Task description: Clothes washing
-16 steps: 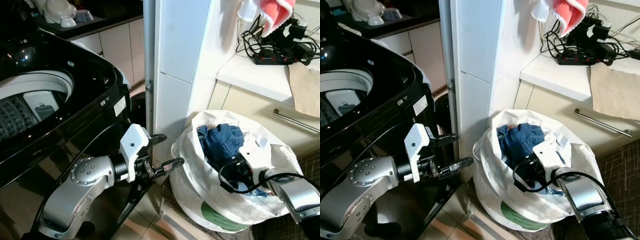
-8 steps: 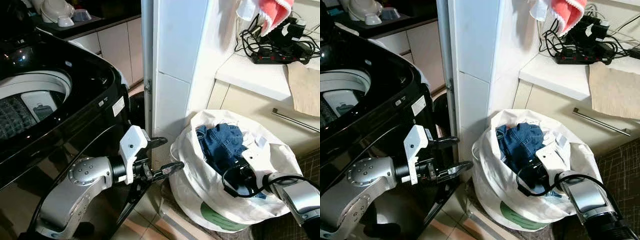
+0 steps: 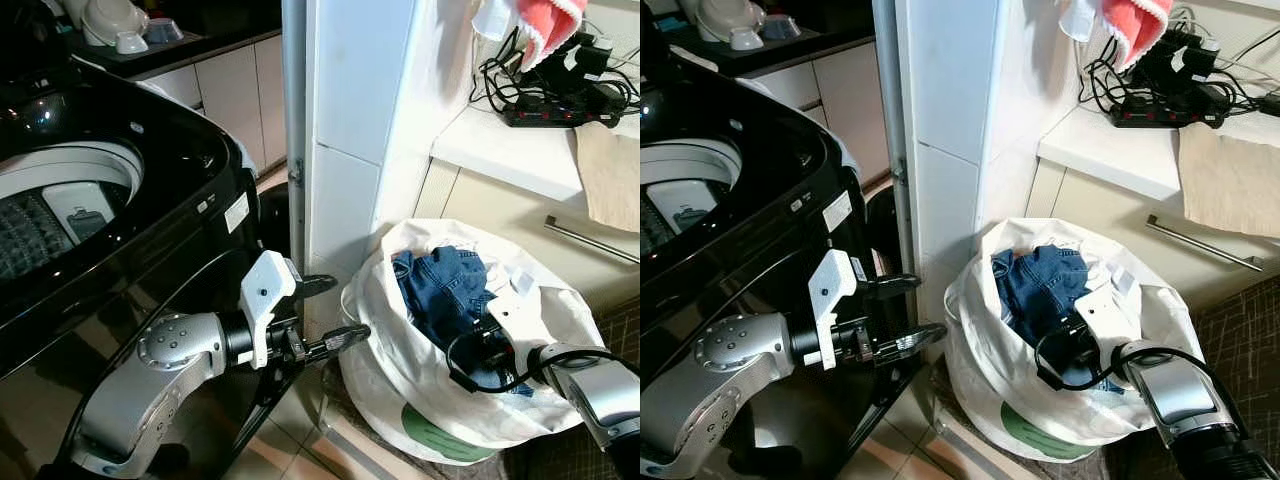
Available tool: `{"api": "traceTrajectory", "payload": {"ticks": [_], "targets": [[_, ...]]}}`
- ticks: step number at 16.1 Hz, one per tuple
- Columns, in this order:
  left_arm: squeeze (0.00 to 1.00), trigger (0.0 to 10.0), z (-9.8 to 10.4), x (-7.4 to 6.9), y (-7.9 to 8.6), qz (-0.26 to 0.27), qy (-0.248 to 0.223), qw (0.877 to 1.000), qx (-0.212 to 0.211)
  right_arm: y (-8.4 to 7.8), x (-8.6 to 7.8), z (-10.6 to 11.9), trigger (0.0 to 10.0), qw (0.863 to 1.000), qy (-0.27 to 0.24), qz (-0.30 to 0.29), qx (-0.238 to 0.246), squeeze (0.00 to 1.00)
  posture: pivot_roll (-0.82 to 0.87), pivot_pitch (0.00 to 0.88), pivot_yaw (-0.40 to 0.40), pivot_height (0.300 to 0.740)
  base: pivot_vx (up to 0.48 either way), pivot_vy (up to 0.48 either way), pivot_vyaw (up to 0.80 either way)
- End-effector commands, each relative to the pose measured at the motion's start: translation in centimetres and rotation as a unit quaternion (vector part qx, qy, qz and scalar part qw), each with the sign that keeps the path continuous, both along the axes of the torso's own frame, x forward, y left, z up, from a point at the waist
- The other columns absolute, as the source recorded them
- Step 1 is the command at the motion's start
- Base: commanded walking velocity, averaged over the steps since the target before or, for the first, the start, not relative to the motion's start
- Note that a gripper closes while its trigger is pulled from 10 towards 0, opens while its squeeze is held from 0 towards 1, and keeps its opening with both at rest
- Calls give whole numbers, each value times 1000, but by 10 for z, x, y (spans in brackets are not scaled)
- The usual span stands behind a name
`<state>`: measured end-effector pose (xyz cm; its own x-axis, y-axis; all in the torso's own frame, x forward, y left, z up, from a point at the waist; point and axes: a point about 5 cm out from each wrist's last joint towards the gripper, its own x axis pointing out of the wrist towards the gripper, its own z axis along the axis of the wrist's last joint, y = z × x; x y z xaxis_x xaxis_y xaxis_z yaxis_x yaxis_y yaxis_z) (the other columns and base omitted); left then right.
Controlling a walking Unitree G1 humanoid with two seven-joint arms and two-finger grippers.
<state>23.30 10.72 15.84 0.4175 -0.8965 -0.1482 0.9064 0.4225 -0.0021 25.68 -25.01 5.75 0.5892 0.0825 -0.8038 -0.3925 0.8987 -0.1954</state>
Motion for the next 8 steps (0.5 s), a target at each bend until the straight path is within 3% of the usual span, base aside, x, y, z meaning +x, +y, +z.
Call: {"api": "traceTrajectory", "payload": {"ticks": [1, 4, 8], "targets": [[0, 10000, 5, 0, -2, -5, -6, 1000, -3, -4, -1, 2, 0, 1000, 0, -11, 8, 0, -43, 0, -3, 740, 0, 0, 0], [0, 10000, 5, 1, -2, -5, -9, 1000, -3, -2, -2, 5, 0, 1000, -5, -13, 26, 0, -48, 0, 0, 740, 0, 0, 0], [0, 10000, 10, 8, 1, 24, -35, 999, -13, -3, 0, 25, 0, 995, -28, -31, 94, 0, -51, 0, -4, 740, 0, 0, 0]]}}
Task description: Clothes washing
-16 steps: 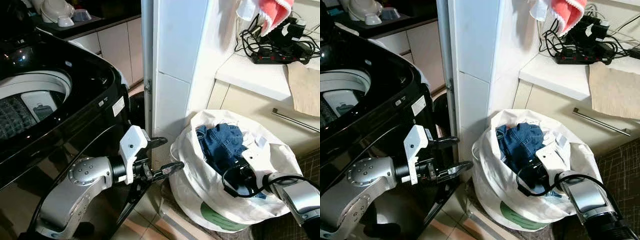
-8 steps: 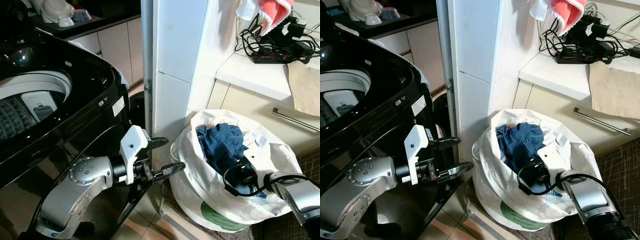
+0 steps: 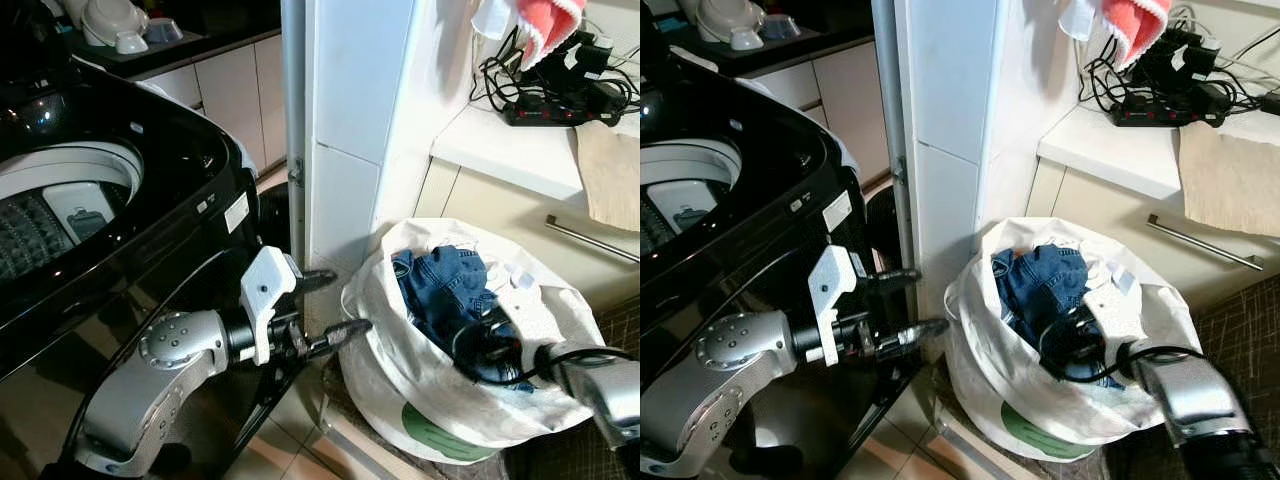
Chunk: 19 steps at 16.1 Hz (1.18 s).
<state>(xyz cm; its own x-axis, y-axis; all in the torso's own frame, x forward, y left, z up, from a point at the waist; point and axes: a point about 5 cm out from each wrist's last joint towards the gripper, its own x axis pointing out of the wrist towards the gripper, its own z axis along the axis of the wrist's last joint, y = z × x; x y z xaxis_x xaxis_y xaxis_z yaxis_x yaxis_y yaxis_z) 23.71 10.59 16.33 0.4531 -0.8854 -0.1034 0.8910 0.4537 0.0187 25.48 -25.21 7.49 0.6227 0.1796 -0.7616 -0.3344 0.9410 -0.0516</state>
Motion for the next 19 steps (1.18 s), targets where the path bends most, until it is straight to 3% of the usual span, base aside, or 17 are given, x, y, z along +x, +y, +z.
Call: {"api": "traceTrajectory", "payload": {"ticks": [1, 2, 3, 4, 5, 7, 8, 9, 10, 12, 14, 16, 17, 18, 19], "targets": [[0, 10000, 7, 6, 2, 16, -23, 1000, -2, -2, 4, 15, 0, 999, -22, -5, 23, 0, -51, 0, -4, 740, 0, 0, 0], [0, 10000, 17, 14, 4, 50, -50, 997, -26, -1, 11, 48, 0, 995, -76, 1, 71, 0, -59, 0, -8, 740, 0, 0, 0], [0, 10000, 28, 22, 6, 78, -75, 993, -47, 3, 20, 91, 0, 980, -149, 18, 133, 0, -65, 0, -8, 740, 0, 0, 0], [0, 10000, 38, 29, 7, 99, -93, 989, -66, 9, 28, 139, 0, 953, -224, 38, 202, 0, -76, 0, -6, 740, 0, 0, 0], [0, 10000, 53, 38, 5, 116, -114, 982, -96, 19, 35, 190, 0, 917, -293, 71, 262, 0, -82, 0, -7, 740, 0, 0, 0], [0, 10000, 73, 53, -8, 114, -135, 974, -139, 45, 42, 240, 0, 871, -344, 139, 321, 0, -88, 0, -17, 740, 0, 0, 0], [816, 10000, 81, 59, -16, 108, -137, 972, -156, 58, 44, 257, 0, 849, -356, 165, 353, 0, -90, 0, -21, 740, 0, 0, 0], [1000, 10000, 87, 62, -22, 99, -134, 970, -176, 67, 43, 269, 0, 832, -361, 181, 381, 0, -91, 0, -24, 740, 0, 0, 0], [1000, 10000, 90, 63, -25, 94, -131, 969, -186, 70, 43, 274, 0, 826, -359, 184, 394, 0, -91, 0, -27, 740, 0, 0, 0], [1000, 10000, 103, 65, -38, 78, -124, 961, -233, 82, 44, 288, 0, 800, -352, 196, 443, 0, -88, 0, -35, 740, 0, 0, 0], [1000, 10000, 101, 58, -52, 41, -115, 961, -250, 90, 44, 292, 0, 790, -338, 208, 467, 0, -88, 0, -35, 740, 0, 0, 0], [1000, 10000, 99, 56, -56, 30, -117, 962, -246, 91, 43, 292, 0, 790, -331, 208, 472, 0, -88, 0, -35, 740, 0, 0, 0], [902, 10000, 92, 57, -60, 40, -125, 968, -216, 92, 42, 292, 0, 790, -325, 207, 477, 0, -84, 0, -47, 740, 0, 0, 0], [733, 10000, 86, 68, -57, 107, -155, 967, -175, 95, 41, 292, 0, 786, -317, 211, 487, 0, -88, 0, -41, 740, 0, 0, 0], [733, 10000, 87, 71, -55, 121, -161, 964, -173, 96, 41, 292, 0, 787, -316, 211, 486, 0, -88, 0, -41, 740, 0, 0, 0]]}}
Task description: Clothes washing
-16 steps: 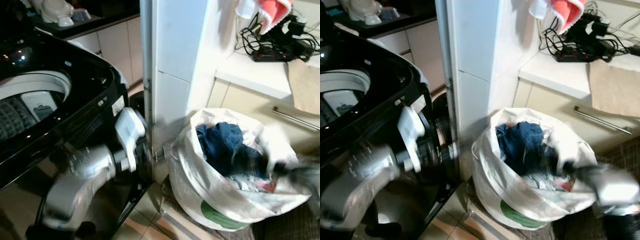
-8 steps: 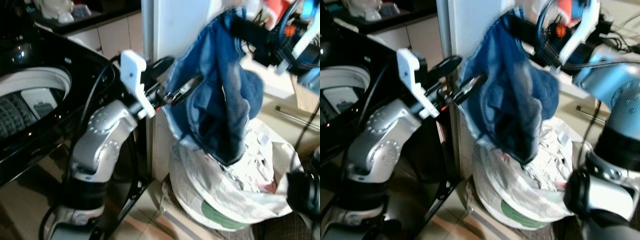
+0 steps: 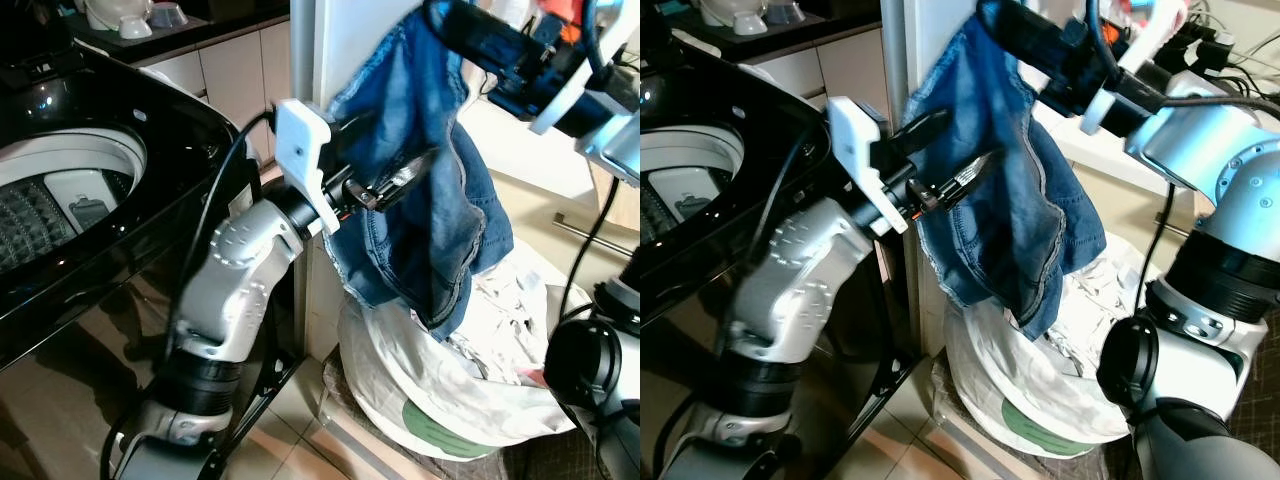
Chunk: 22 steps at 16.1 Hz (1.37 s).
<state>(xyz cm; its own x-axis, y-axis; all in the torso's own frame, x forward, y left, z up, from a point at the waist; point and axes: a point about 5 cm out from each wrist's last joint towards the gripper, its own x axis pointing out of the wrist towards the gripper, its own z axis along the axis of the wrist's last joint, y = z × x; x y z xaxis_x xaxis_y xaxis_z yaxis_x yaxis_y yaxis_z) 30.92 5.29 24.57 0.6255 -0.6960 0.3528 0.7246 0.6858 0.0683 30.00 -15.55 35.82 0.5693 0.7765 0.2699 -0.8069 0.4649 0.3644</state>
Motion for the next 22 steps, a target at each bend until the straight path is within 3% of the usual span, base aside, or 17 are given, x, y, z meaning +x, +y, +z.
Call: {"api": "traceTrajectory", "payload": {"ticks": [1, 4, 6, 9, 10, 11, 15, 18, 20, 22], "targets": [[671, 10000, 8, 5, 4, 36, -23, 999, 1, -1, -5, 8, 0, 1000, -18, 6, 2, 0, -89, 0, -39, 740, 0, 0, 0], [671, 10000, 13, 10, 10, 68, -48, 997, 8, 2, -8, 6, 0, 1000, -13, 10, 10, 0, -88, 0, -32, 740, 0, 0, 0], [678, 10000, 12, 10, 2, 35, -37, 999, -20, 3, -11, 4, 0, 1000, -9, 16, 17, 0, -87, 0, -30, 740, 0, 0, 0], [631, 10000, 5, 6, -13, 3, -30, 999, -12, 5, -12, 2, 0, 1000, -6, 18, 20, 0, -89, 0, -25, 740, 0, 0, 0], [553, 0, 2, 9, -15, 14, -19, 1000, -9, 6, -13, 1, 0, 1000, -5, 20, 20, 0, -89, 0, -25, 740, 0, 0, 0], [471, 0, 1, 12, -13, 23, -14, 1000, -13, 8, -14, 0, 0, 1000, -4, 21, 20, 0, -91, 0, -23, 740, 0, 0, 0], [443, 0, 1, 17, -4, 43, -13, 999, -10, 9, -15, -2, 0, 1000, -1, 13, 18, 0, -85, 0, -22, 740, 0, 0, 0], [369, 0, 0, 17, -1, 44, -11, 999, -13, 10, -15, -4, 0, 1000, 1, 11, 19, 0, -82, 0, -21, 740, 0, 0, 0], [31, 0, 0, 15, -2, 31, -7, 999, -15, 10, -15, -5, 0, 1000, 4, 9, 20, 0, -79, 0, -20, 740, 0, 0, 0], [0, 0, 0, 16, -1, 31, -4, 999, -22, 11, -15, -6, 0, 1000, 6, 7, 20, 0, -79, 0, -15, 740, 0, 0, 0]]}}
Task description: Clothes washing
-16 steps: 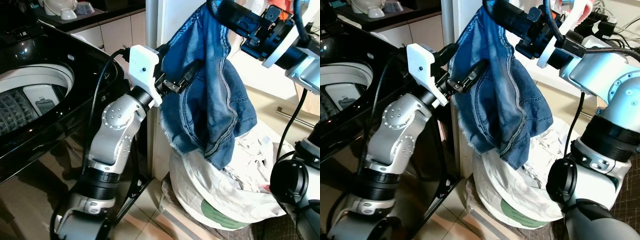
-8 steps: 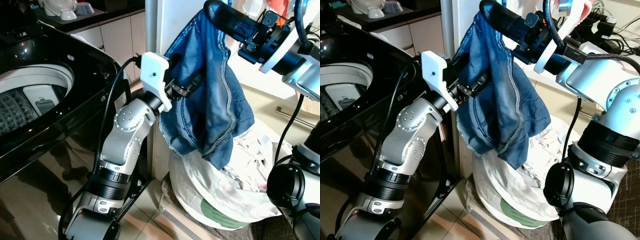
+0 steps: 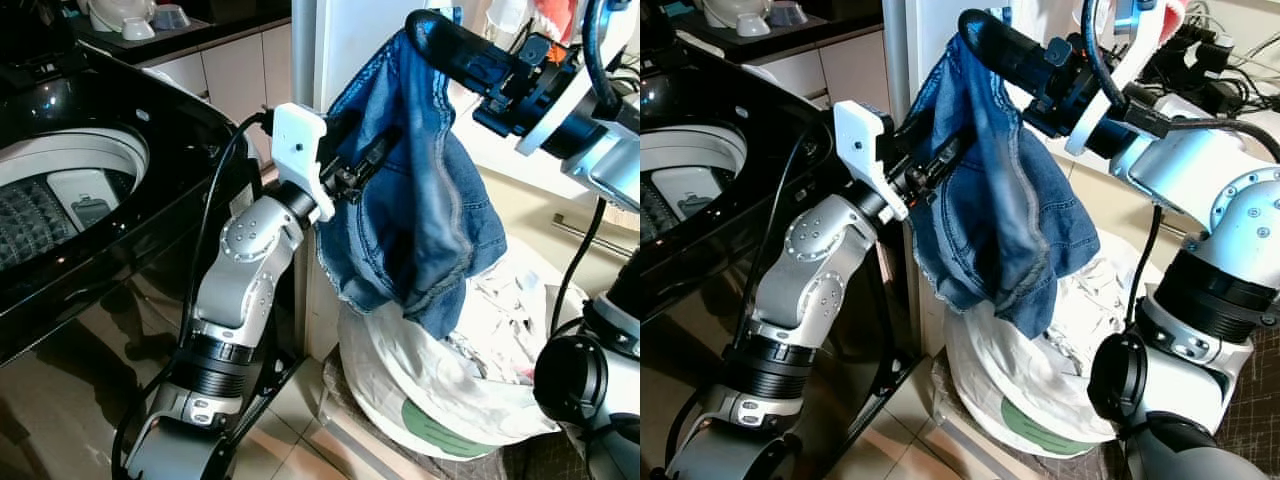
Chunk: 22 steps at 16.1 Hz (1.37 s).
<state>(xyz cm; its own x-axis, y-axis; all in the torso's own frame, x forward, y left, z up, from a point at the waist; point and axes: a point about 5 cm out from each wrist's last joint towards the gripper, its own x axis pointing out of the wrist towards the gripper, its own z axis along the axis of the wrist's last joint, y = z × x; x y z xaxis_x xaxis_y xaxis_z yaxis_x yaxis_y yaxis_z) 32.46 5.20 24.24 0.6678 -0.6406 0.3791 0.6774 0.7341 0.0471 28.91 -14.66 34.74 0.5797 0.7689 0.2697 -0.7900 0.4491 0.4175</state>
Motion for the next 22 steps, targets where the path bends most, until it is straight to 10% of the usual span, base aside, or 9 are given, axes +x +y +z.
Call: {"api": "traceTrajectory", "payload": {"ticks": [1, 10, 11, 12, 15, 16, 17, 20, 22], "targets": [[0, 0, 4, 1, 1, -4, 1, 1000, -5, 3, -5, 4, 0, 1000, -17, 5, 2, 0, -79, 0, -15, 740, 0, 0, 0], [0, 0, 5, 2, 6, -4, -3, 1000, -9, 5, -5, -2, 0, 1000, -6, -3, -3, 0, -75, 0, -10, 740, 0, 0, 0], [0, 0, 7, 2, 9, 1, -6, 1000, -12, 4, -3, -3, 10000, 1000, 7, -5, 18, 114, -73, 0, -9, 740, 0, 0, 0], [0, 0, 11, 5, 13, 10, -9, 1000, -14, 1, -2, -2, 10000, 999, 12, -3, 37, 1000, -70, 0, -10, 740, 0, 0, 0], [0, 0, 48, 23, 48, 83, -78, 993, 2, -9, -3, -5, 10000, 999, 11, -35, 29, 1000, -67, 0, -8, 740, 0, 0, 0], [0, 0, 89, 33, 76, 140, -143, 980, 17, -17, -3, -13, 10000, 997, 18, -69, 6, 800, -59, 0, -8, 740, 0, 0, 0], [0, 0, 132, 36, 100, 195, -202, 959, 23, -20, -4, -21, 10000, 996, 25, -82, -17, 0, -44, 0, -17, 740, 0, 0, 0], [0, 0, 252, 12, 145, 369, -385, 836, 130, -13, -8, -35, 10000, 994, 33, -86, -58, 0, -32, 0, -22, 740, 0, 0, 0], [0, 0, 283, 1, 154, 422, -415, 789, 166, -11, -7, -39, 10000, 992, 33, -95, -74, 0, -22, 0, -6, 740, 0, 0, 0]]}}
